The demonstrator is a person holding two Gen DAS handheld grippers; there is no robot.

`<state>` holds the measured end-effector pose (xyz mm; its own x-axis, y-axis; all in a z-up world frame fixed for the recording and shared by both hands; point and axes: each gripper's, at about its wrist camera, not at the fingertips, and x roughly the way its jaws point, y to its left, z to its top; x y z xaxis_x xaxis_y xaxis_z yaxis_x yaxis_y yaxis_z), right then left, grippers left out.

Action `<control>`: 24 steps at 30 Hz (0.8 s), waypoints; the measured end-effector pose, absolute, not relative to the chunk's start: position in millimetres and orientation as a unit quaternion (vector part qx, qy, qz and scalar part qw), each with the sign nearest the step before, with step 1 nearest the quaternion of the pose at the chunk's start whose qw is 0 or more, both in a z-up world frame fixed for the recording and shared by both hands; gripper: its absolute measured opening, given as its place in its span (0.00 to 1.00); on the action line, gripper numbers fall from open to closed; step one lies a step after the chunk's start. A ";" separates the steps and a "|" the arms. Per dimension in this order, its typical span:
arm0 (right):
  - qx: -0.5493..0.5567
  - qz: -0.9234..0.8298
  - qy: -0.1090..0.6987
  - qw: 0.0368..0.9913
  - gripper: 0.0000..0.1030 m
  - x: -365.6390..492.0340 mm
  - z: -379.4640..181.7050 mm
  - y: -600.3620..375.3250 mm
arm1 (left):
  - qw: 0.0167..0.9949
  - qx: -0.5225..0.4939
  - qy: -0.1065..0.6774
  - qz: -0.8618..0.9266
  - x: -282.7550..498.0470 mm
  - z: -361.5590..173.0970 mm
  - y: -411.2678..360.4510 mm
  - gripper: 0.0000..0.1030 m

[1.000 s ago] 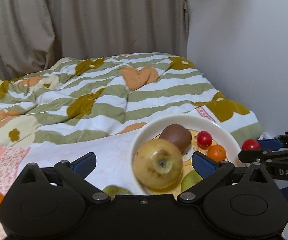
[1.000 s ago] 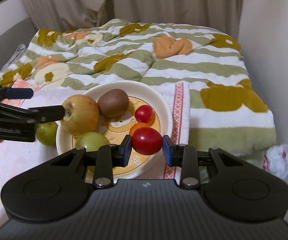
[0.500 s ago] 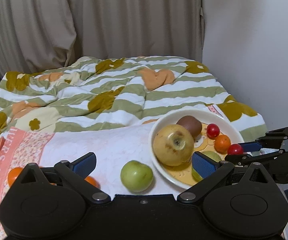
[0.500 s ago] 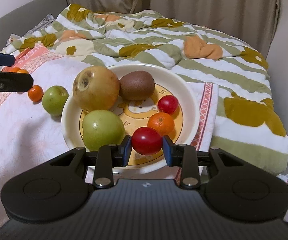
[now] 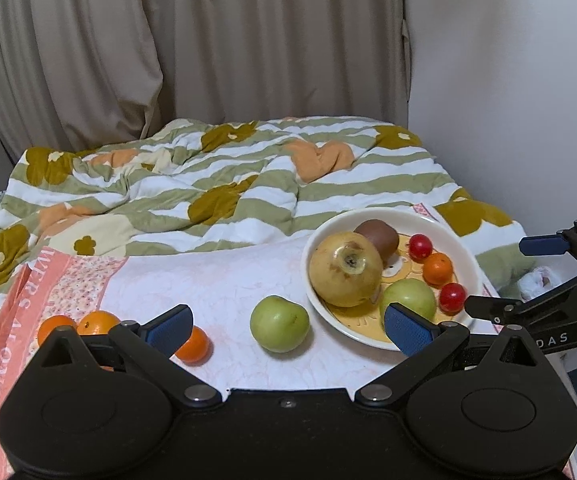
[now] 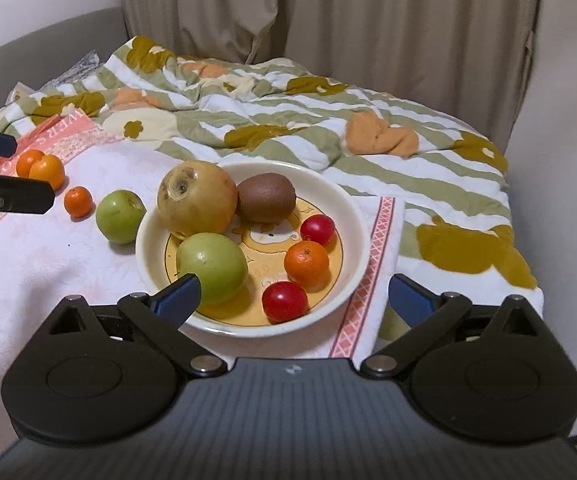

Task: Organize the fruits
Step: 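Withdraw both open tools from the bowl toward the remaining oranges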

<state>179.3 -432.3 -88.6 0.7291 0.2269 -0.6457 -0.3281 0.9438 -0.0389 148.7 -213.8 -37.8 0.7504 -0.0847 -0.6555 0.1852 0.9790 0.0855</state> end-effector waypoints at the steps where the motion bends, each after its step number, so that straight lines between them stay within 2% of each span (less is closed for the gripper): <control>1: -0.074 0.147 0.333 0.928 1.00 175.2 -85.0 -433.4 | 0.934 0.073 0.342 -0.072 144.5 -35.0 -213.9 1.00; 12: -0.055 0.135 0.326 0.934 1.00 128.3 -43.0 -429.6 | 0.951 0.061 0.297 -0.062 96.2 -1.5 -203.6 1.00; 24: -0.028 0.130 0.329 0.935 1.00 98.9 0.7 -389.4 | 0.963 0.039 0.265 -0.022 59.6 30.0 -139.3 1.00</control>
